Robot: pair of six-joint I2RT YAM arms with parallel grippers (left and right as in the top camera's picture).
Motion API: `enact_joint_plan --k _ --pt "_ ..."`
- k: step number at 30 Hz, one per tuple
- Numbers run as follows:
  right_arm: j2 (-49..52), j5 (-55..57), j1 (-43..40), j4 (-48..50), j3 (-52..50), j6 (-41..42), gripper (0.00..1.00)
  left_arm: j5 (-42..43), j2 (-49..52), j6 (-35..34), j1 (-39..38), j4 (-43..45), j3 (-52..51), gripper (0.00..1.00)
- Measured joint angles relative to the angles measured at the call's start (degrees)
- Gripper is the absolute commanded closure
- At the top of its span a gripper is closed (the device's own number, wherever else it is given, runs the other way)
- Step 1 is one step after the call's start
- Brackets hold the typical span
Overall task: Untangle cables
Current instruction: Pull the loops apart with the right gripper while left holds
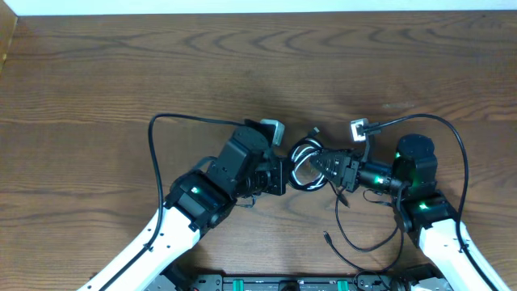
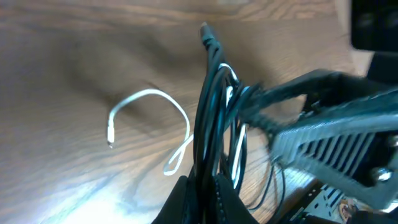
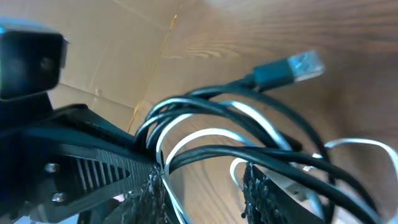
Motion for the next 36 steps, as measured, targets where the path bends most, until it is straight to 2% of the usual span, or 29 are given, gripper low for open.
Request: enact_joint_plan --k 6,9,13,17,21,23,25,31,36 --pt "0.31 2.84 3.17 -3.52 0.04 5.05 0.63 0.00 0.00 0.02 -0.39 2.01 0.00 0.93" --pt "1.11 7.28 5.31 -5.29 0.04 7.67 0.60 0.04 0.00 0.02 -0.39 2.05 0.00 0.92" --pt "2.10 13.97 7.78 -4.52 0.04 10.82 0.52 1.11 0.07 0.04 -0.39 2.10 0.00 0.92" --pt "2.71 18.43 9.20 -1.62 0.04 12.70 0.52 1.84 0.07 0.04 -0.39 2.23 0.00 0.92" --pt "4.11 22.27 10.64 -0.52 0.04 16.15 0.60 2.12 0.07 0.04 -0.66 2.34 0.00 0.92" --pt "5.11 24.06 11.28 -0.37 0.04 18.03 0.75 2.71 0.09 0.02 -0.92 2.36 0.00 0.92" --pt "6.14 25.22 11.58 -0.09 0.04 19.74 0.99 3.37 0.15 0.04 -1.14 2.34 0.00 0.92" --pt "7.43 26.71 11.65 0.28 0.07 21.59 0.99 4.07 0.15 0.04 -1.18 2.23 0.00 0.93" --pt "6.62 26.27 11.61 -0.55 0.09 21.31 0.99 -0.79 0.15 -0.04 -1.29 -0.79 0.00 0.93"
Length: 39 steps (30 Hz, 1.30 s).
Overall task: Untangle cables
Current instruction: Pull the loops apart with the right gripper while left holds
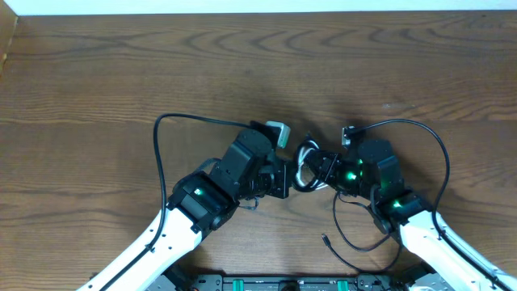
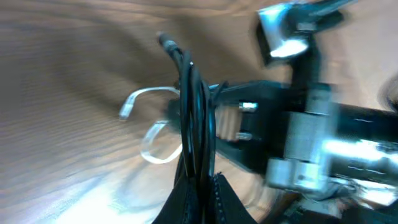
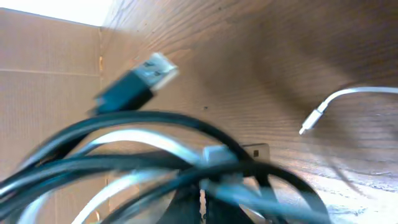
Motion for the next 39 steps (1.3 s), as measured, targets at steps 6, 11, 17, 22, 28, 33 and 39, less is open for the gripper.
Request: enact_joint_plan --k 6,11,17,22,28,33,39 --pt "-8.13 -3.13 -1.57 -4.55 0.02 -1.99 0.99 -8.85 0.00 -2.47 0.00 -2.93 0.00 0.92" --pt "-16.83 -3.80 -2.95 -11.65 0.07 -4.85 0.99 -13.35 0.00 -5.25 0.00 -3.04 0.00 0.92" --pt "-26.82 -4.26 -3.41 -13.27 0.07 -9.88 0.95 -14.43 0.55 -6.47 0.00 -2.75 0.00 0.92" --pt "-28.89 -4.44 -3.41 -15.87 0.13 -11.56 0.76 -10.75 1.40 -6.64 0.00 1.07 0.00 0.92" --pt "-23.37 -4.42 -3.41 -17.59 0.13 -9.27 0.73 -4.66 1.42 -6.62 0.00 4.96 -0.02 0.92" --pt "-17.68 -4.46 -3.41 -15.45 0.13 -6.45 0.75 -1.05 1.44 -6.64 0.00 5.73 -0.02 0.92" --pt "-9.38 -6.08 -2.56 -7.80 0.13 -1.66 0.72 2.84 1.44 -6.64 0.00 7.76 -0.02 0.92"
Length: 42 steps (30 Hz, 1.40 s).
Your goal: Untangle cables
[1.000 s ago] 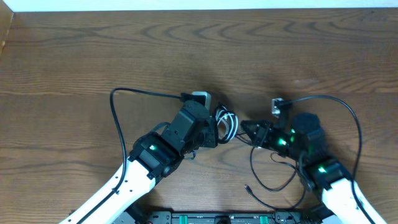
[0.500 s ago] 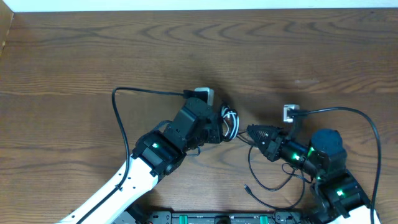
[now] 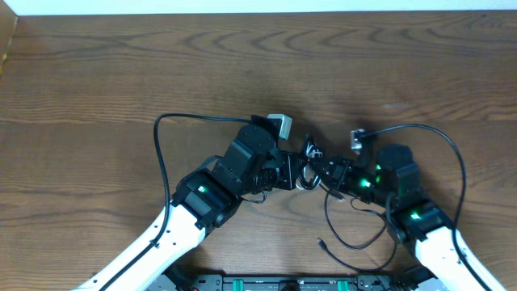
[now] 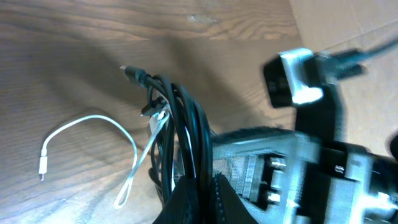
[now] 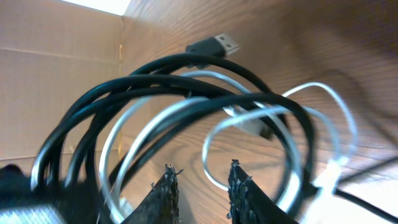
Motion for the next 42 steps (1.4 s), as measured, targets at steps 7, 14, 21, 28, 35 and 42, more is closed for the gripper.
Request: enact_joint_plan --k 7,14,21,28,35,42 --pt "8.13 0.04 3.28 7.87 0.00 9.46 0.53 2.56 0.00 0.00 0.04 0.74 0.00 0.92" --pt "13.64 3.15 5.73 14.10 0.00 18.82 0.99 4.76 0.00 -0.02 0.07 1.31 0.00 0.92" --pt "14.88 4.24 6.38 15.85 0.00 20.11 0.99 5.25 0.00 -0.02 0.11 1.46 0.00 0.93" --pt "10.71 3.23 5.18 9.09 0.00 15.85 0.99 -6.08 0.07 0.00 0.04 -7.63 0.00 0.92" --pt "-1.60 2.89 3.34 0.07 0.00 10.32 0.99 -14.40 0.07 -0.90 0.04 -8.94 0.00 0.92" --pt "-13.25 2.60 -1.42 -5.29 0.00 6.73 0.99 -17.27 0.07 -1.16 0.04 -8.81 0.00 0.92"
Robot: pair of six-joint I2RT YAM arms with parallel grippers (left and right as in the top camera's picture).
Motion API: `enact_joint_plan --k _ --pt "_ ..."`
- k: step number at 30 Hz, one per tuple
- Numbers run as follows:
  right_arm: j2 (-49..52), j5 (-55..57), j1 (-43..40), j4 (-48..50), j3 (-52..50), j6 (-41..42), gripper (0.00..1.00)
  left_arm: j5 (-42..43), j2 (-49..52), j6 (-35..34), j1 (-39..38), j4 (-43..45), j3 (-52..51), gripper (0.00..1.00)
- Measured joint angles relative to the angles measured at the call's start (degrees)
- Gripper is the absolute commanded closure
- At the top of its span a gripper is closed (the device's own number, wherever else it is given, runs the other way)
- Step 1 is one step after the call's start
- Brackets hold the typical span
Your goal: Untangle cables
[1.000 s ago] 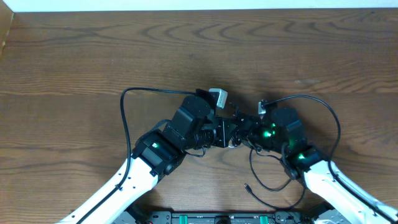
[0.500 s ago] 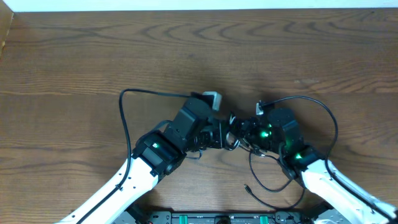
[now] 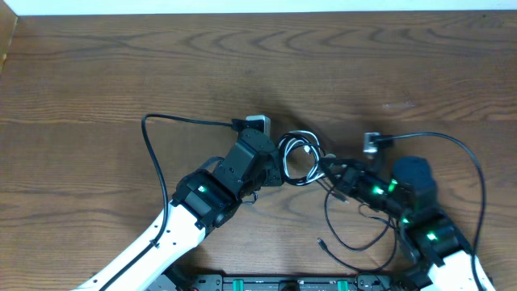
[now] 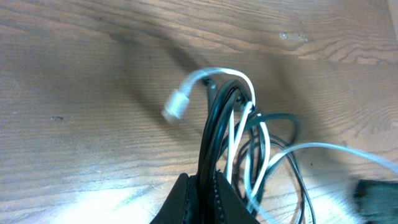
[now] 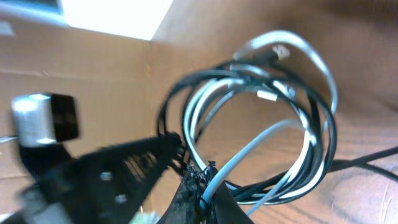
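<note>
A tangle of black and white cables point(image 3: 299, 158) hangs in loops between my two grippers at mid-table. My left gripper point(image 3: 276, 168) is shut on the black strands point(image 4: 214, 134) at the bundle's left side. A white plug point(image 4: 176, 111) sticks out of the loops above the wood. My right gripper point(image 3: 329, 171) is shut on one white cable point(image 5: 249, 146) at the bundle's right side, with the coil point(image 5: 273, 93) spread in front of it. A loose black strand point(image 3: 355, 234) trails toward the front edge and ends in a small plug point(image 3: 321, 241).
The brown wooden table point(image 3: 121, 65) stretches wide on all sides. Thin black camera leads arc from the left wrist point(image 3: 161, 121) and the right wrist point(image 3: 452, 141). A cardboard wall point(image 5: 74, 68) shows behind the coil in the right wrist view.
My right gripper, open among the loops before, is now shut on a white cable and sits farther right. The bundle, squeezed between the grippers then, now stands spread in open loops.
My left gripper has been shut on the black strands at every moment. The right gripper was at the bundle with cables between its fingers, then pressed in close to the left gripper, then stood open among the loops. Now it grips one white cable, drawn back.
</note>
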Motion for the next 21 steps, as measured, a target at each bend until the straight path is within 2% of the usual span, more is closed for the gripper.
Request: enact_joint_plan --k 7,13,17,21 --pt "-8.39 -2.10 -10.16 2.36 0.00 -0.17 0.99 0.13 0.35 5.01 -0.04 0.02 0.00 0.92" --pt "-10.82 -7.48 -17.66 7.69 -0.02 0.59 0.99 0.33 5.22 8.52 -0.04 1.07 -0.63 0.92" --pt "-10.69 -10.62 -20.92 7.65 -0.09 1.25 0.99 0.35 10.88 8.57 -0.09 2.56 -1.57 0.92" --pt "-10.78 -13.57 -22.14 7.93 -0.09 1.36 0.99 0.33 15.80 5.64 -0.22 5.88 -2.27 0.93"
